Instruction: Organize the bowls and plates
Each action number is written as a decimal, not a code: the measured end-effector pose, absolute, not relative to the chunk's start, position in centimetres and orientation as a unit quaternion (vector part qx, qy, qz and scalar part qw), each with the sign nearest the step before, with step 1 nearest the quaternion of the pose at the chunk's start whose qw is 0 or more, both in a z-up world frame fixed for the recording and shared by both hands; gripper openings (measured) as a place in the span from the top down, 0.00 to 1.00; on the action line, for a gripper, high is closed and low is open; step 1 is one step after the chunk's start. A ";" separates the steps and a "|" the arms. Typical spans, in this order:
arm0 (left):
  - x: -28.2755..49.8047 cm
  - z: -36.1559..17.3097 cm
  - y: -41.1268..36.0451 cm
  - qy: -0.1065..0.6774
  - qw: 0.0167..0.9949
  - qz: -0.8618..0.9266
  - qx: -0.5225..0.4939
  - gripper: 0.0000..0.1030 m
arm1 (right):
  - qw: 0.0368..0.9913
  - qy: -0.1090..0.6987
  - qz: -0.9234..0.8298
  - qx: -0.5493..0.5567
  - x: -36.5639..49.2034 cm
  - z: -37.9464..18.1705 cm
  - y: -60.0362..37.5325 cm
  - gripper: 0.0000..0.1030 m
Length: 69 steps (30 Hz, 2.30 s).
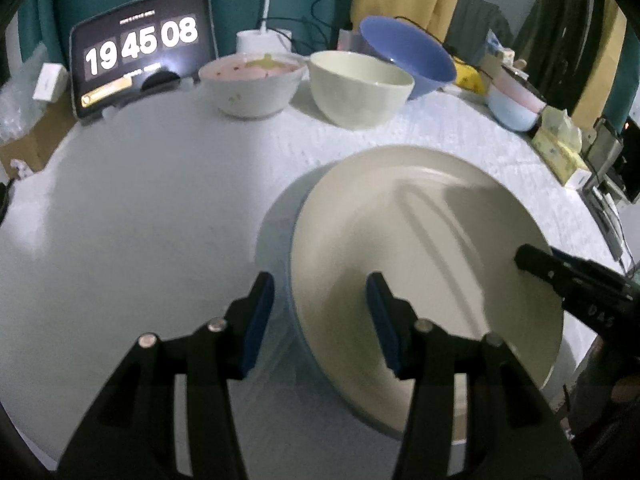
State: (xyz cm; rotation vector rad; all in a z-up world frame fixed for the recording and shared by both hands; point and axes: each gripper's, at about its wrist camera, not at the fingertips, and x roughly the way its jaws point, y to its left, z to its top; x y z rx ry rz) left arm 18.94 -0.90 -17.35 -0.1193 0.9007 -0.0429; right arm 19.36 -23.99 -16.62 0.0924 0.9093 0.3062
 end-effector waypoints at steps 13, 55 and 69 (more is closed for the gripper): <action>19.3 -17.6 -1.0 0.429 0.900 -0.049 -0.064 0.53 | 0.876 0.444 0.173 0.071 19.7 -16.8 -23.4 0.68; 18.1 -14.7 8.6 0.366 0.924 0.031 -0.102 0.57 | 0.887 0.401 0.227 -0.013 21.9 -12.9 -11.8 0.68; 18.3 -15.3 14.4 0.365 0.920 0.078 -0.119 0.57 | 0.871 0.411 0.266 -0.030 24.2 -13.9 -5.5 0.68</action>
